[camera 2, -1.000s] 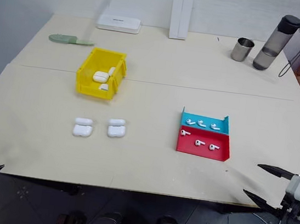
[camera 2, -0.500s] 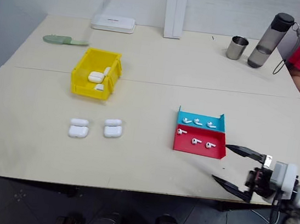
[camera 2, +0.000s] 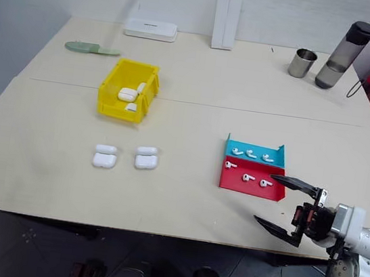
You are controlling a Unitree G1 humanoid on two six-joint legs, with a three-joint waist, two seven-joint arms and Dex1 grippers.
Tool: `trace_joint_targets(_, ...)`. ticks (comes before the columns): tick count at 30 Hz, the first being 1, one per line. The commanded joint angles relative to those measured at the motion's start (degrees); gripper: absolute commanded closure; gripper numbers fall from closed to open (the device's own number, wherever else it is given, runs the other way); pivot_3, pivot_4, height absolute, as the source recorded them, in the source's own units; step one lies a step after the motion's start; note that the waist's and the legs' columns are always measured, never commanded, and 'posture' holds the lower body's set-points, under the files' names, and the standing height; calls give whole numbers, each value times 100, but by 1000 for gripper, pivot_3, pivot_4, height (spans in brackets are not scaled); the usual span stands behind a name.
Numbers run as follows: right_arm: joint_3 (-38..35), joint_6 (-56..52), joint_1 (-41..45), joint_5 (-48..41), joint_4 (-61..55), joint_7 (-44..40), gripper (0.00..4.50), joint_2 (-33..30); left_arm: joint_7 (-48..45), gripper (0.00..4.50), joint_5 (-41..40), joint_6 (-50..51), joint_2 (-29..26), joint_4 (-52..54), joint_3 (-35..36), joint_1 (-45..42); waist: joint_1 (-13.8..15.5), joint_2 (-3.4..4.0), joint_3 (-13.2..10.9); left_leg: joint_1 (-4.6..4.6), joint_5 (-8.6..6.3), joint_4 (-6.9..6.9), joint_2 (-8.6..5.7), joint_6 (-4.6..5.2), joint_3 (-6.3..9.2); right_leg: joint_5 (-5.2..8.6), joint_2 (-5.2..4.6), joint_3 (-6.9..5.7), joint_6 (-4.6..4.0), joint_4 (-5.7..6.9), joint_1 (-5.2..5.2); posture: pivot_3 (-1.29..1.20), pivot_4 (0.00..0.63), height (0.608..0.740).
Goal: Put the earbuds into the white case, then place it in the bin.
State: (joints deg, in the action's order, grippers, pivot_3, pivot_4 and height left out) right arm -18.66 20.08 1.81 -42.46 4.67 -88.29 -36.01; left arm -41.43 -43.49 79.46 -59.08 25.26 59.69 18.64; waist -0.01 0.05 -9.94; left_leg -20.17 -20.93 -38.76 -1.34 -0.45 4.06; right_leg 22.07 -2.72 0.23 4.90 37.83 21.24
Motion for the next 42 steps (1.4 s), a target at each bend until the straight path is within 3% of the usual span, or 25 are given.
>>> trace_joint_targets(1, -62, 18, 15, -19, -47, -281, 29, -100, 1094, 0, -252, 1249, 124, 378, -662, -1250, -13, 3, 0, -2, 0, -2, -1, 0, 0, 0, 0, 0, 0, 4, 3, 0, 150, 740)
trace_joint_targets(5, -23, -31, -33, -3, -82, -209, 29, -73, 2676, 0, -852, 1304, 597, 256, -1820, -2541, -65, 5, 2, -3, 1, -2, 2, -8, -5, 0, 7, 2, 1, 20, 19, 0, 150, 740)
trace_joint_targets(10, -25, -52, -194, 11, -201, -113, 29, -25, 4273, 0, -1375, 1304, 1492, -51, -2581, -3560, -18, 3, 1, -9, -1, -29, 1, -11, -5, -1, 9, 1, 2, 38, 24, 0, 150, 740)
trace_joint_targets(18, -110, -75, -442, 11, -414, 44, 29, -27, 5622, 0, -2056, 1304, 2007, -229, -3230, -3893, -8, 3, 1, -9, 0, -35, 0, -14, -4, -1, 9, 2, 3, 45, 27, 0, 150, 740)
trace_joint_targets(29, -144, -40, -912, 38, -911, 395, 29, 152, 6094, 0, -1549, 1304, 2498, -611, -3988, -4403, 17, 4, 2, -8, 2, -40, -2, -18, -2, -1, 9, 2, 3, 48, 25, 0, 150, 740)
trace_joint_targets(40, -198, 128, -1118, 156, -1077, 775, 29, 305, 5470, 0, -434, 1304, 2554, -929, -4785, -4708, 58, 33, 19, -1, 6, -41, -6, -26, -2, -1, 9, 4, 3, 60, 22, 0, 150, 740)
trace_joint_targets(42, -173, 167, -1184, 171, -1116, 805, 0, 336, 5293, 408, -299, 1304, 2559, -899, -4904, -4635, 82, 53, 31, 0, 6, -42, -6, -25, -3, -1, 9, 6, 3, 59, 20, 0, 150, 740)
